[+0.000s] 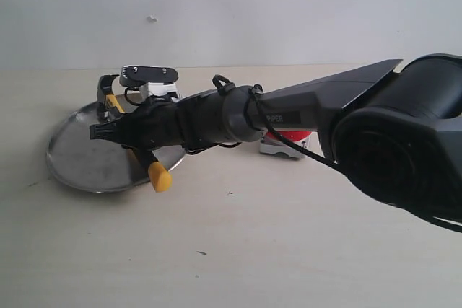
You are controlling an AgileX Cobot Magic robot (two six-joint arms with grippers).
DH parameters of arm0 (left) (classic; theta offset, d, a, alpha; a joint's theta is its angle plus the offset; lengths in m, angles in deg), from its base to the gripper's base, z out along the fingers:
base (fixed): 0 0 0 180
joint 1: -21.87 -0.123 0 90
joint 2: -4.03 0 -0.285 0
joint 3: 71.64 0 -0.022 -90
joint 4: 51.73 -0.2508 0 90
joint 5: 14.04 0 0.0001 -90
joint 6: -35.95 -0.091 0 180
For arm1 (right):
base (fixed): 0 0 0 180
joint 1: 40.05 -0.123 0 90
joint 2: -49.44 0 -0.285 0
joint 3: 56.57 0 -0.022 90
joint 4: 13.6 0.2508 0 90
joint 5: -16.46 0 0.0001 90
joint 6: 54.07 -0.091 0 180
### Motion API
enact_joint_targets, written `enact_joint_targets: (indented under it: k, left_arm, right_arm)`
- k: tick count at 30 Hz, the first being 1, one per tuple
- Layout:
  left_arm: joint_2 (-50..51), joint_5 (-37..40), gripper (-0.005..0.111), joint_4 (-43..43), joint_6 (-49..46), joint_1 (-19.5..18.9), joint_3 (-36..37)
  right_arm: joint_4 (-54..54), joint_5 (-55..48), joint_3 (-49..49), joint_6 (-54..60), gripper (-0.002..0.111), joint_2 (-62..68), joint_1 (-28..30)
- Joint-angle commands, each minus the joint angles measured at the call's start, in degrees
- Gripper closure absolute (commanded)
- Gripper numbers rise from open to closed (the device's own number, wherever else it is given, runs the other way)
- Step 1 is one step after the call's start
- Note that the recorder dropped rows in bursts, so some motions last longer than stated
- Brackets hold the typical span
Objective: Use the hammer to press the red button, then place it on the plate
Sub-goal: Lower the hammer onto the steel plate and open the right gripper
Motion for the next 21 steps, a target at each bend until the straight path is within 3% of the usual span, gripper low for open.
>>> enact_joint_targets:
  k: [1, 9, 21]
  left_arm:
    - [-0.13, -0.02, 0.107, -0.27, -0.03, 0.01, 0.24]
    - [-0.13, -0.02, 0.107, -0.27, -0.03, 0.01, 0.24]
    - [-0.13, -0.02, 0.107, -0.27, -0.12, 0.01, 0.24]
  right_arm:
    - [-0.11, -0.67, -0.94, 2.28, 0.108, -1.21, -0.04]
    - [-0.11, -0.51, -0.94, 3.7, 0.107, -1.21, -0.04]
    - [-0.11, 2.91, -0.94, 4.09, 0.078, -1.21, -0.04]
